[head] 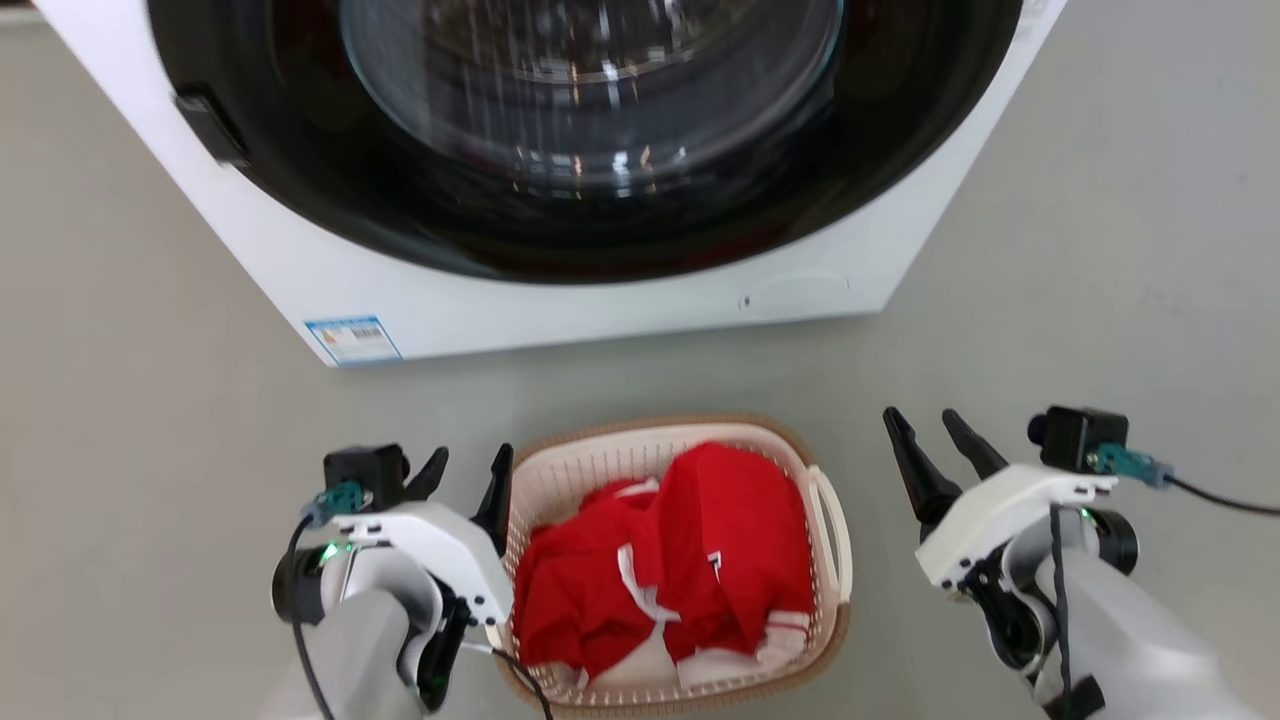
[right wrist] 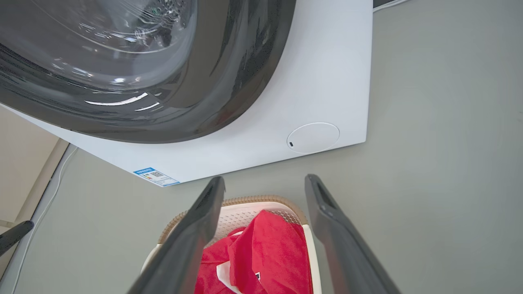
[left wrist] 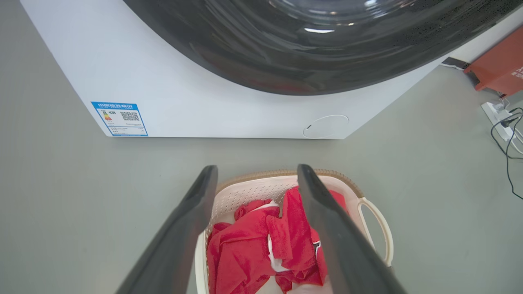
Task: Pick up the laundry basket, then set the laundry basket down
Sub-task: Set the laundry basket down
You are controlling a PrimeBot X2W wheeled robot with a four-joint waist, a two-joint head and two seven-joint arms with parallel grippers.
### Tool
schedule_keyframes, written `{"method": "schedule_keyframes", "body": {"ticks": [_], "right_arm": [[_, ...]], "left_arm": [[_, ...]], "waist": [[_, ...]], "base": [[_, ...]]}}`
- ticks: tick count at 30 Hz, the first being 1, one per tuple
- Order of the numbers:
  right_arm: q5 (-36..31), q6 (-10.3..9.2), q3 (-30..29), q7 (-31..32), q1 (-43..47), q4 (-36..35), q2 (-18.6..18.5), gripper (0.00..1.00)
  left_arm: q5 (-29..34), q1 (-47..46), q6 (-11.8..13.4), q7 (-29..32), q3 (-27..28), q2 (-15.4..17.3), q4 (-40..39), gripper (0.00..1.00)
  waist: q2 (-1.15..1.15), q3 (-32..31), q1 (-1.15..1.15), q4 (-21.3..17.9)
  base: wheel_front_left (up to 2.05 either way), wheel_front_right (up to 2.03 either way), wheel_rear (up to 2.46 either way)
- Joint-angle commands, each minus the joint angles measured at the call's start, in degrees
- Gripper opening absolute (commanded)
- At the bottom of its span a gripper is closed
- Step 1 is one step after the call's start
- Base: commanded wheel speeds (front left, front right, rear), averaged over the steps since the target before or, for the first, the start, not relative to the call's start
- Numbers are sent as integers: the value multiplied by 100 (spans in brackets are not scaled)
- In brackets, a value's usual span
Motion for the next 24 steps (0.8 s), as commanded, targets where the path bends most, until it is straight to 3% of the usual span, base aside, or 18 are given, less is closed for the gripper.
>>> {"method": "schedule_keyframes", "body": {"ticks": [1,12,21,24], "right_arm": [[-196,40,-120,-78,275,-191,-9,100],[-1489,40,-1478,-78,1120,-1258,43,100],[-2224,40,-2351,-79,1617,-2076,64,100],[-2487,40,-2694,-79,1851,-2487,96,100]], "left_arm": [[115,126,52,-62,265,139,-222,100],[895,1006,-24,-62,1192,43,-1469,100],[1408,1498,45,-62,1613,-107,-2586,100],[1541,1652,-57,-62,1684,-153,-3037,100]], "waist": [[0,-290,0,74],[0,-938,0,209],[0,-1170,0,218],[0,-1230,0,244]], "base": [[0,0,0],[0,0,0],[0,0,0],[0,0,0]]}}
